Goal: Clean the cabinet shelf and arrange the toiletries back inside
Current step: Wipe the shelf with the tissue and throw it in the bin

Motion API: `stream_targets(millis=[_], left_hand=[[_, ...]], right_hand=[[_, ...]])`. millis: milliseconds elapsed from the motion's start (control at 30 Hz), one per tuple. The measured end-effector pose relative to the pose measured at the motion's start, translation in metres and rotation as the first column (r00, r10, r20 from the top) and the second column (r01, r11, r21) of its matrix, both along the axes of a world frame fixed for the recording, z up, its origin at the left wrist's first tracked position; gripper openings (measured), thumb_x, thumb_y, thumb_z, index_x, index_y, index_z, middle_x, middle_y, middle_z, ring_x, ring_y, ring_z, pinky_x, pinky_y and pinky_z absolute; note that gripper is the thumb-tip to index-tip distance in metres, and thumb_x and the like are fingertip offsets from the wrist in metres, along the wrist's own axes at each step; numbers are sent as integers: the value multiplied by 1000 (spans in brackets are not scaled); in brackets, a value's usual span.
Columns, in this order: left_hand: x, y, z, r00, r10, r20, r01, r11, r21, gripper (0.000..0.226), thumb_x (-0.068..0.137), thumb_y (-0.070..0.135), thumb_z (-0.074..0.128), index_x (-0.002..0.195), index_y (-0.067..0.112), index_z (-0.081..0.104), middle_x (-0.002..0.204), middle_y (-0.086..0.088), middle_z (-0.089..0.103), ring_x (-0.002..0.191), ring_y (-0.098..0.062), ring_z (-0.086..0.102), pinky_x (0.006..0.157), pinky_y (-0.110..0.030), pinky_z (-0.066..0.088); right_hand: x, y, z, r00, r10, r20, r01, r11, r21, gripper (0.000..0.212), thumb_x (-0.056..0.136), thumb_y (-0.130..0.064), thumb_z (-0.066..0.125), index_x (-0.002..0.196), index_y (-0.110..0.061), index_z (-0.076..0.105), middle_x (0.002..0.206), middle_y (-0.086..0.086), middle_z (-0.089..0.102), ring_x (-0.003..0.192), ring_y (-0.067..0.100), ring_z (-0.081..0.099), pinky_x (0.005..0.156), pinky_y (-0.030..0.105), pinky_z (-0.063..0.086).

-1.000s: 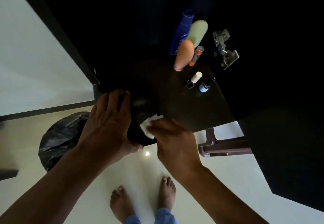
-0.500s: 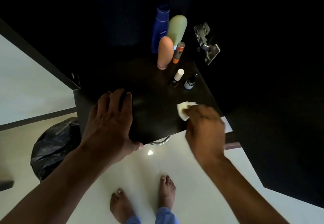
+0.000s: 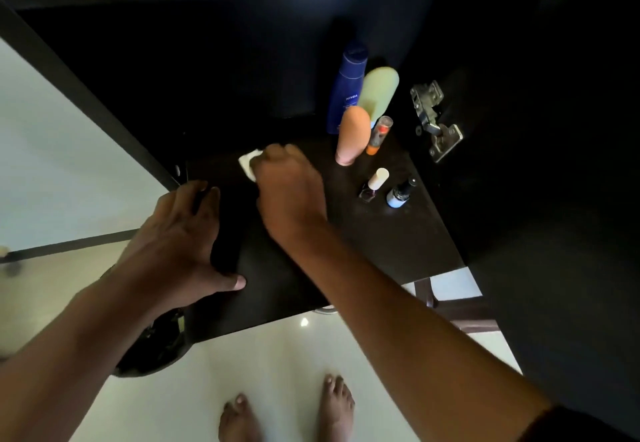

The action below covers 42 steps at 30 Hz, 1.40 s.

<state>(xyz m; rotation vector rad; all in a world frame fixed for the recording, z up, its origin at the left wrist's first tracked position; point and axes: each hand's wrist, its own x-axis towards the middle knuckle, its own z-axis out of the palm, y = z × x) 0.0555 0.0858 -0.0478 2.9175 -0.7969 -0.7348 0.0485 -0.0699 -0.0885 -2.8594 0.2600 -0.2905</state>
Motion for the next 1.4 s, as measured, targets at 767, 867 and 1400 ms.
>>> stream_targets(millis=[767,867,1400], left_hand=[[-16,-7,-5,999,-41,11,42,997,-58,117,75,53,82,162,14,14,167,-5,8,155,-30,8,122,-40,29],[-15,-8,-7,1000,-23,-3,22,995,-99,101,86,47,74,162,14,16,168,-5,10,156,-29,9,123,-40,27],[-6,170,-23,844,536,20,-480,772,-417,54,94,-2,50,143,19,56,146,-1,56,133,-23,51,97,-20,32]], right_hand=[[-147,-42,-3,950,-285,-129,288,958,6,43,58,7,78,95,-14,80,95,4,74,84,28,68,68,33,58],[-123,-14,-7,972,-210,-107,217,974,60,43,57,7,68,92,-14,79,95,2,72,85,28,66,62,34,59],[-97,175,-11,949,314,-33,-290,908,304,34,64,3,89,94,-8,75,95,6,75,87,25,70,73,34,63]])
